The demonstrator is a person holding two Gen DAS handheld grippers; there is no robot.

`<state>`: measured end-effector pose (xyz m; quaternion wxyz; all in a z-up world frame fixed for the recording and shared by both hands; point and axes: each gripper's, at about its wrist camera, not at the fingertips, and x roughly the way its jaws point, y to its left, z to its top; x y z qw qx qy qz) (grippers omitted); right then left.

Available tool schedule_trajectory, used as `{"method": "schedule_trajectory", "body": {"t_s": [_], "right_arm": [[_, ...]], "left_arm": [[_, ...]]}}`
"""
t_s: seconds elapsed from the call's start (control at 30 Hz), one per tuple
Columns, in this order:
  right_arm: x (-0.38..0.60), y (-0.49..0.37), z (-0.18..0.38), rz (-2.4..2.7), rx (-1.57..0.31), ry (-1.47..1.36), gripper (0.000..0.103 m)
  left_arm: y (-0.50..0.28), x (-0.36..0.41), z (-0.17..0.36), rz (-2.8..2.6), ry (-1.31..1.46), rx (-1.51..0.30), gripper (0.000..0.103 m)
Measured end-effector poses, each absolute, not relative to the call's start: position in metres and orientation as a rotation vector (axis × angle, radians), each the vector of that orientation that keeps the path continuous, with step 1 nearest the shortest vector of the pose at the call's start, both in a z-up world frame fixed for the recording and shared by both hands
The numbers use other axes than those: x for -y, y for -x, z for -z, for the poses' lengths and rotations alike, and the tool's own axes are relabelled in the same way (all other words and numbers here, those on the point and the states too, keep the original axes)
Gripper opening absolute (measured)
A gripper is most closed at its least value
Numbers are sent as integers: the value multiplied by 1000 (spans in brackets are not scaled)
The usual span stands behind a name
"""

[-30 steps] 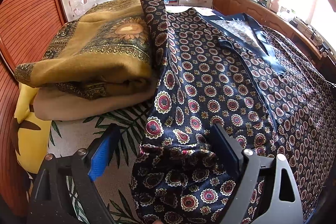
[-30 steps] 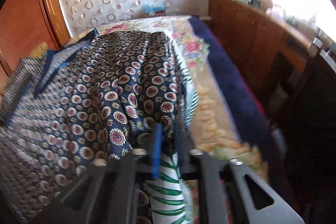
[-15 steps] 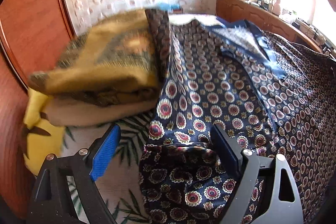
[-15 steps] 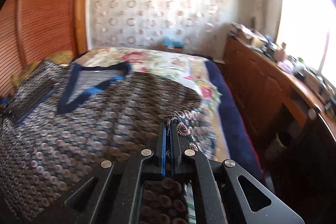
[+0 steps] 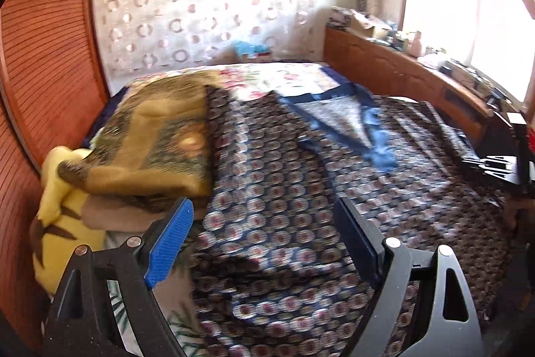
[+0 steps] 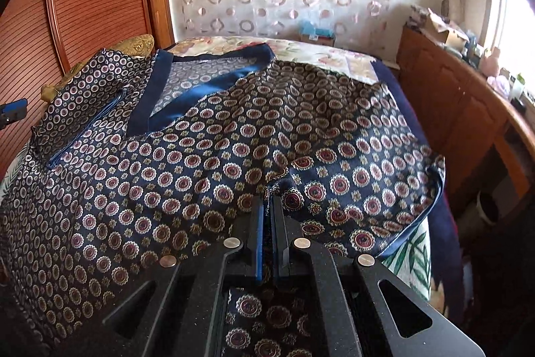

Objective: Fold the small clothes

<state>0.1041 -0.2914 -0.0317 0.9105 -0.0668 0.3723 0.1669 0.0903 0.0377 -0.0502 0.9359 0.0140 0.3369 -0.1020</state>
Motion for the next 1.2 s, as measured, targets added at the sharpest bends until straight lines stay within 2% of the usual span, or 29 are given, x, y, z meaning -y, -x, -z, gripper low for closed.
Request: {"method": "schedule_trajectory", "body": {"t_s": [0.07, 0.13, 0.23, 0.37, 0.4, 0.67, 0.83, 1.03, 1.07, 1.2], "right_arm": [[296, -104, 28, -341, -769, 118, 3], [302, -96, 23, -328, -768, 106, 9], [314, -79, 11, -292, -752, 84, 21], [335, -65, -6, -241, -697, 54, 42], [341, -64, -10, -228, -685, 50, 44], [387, -86, -2, -118, -719, 5, 45], [392, -117, 19, -100, -809, -44, 45], [386, -145, 18, -100, -843, -48, 45], [384, -148, 19, -96, -847, -35, 39], [380, -154, 23, -76, -844, 0, 30]], "left_arm": [[-93, -27, 47, 238, -29, -681, 87], [-96, -13, 45, 276, -22, -676, 87], [-98, 7, 42, 315, -34, -669, 87], [-95, 25, 41, 355, -42, -668, 87], [-95, 29, 41, 363, -43, -668, 87], [-92, 39, 45, 392, -25, -682, 87], [-92, 41, 50, 394, -21, -696, 87], [-91, 40, 55, 392, -13, -708, 87], [-91, 39, 55, 392, -12, -709, 87], [-90, 38, 56, 392, -6, -714, 87]]}}
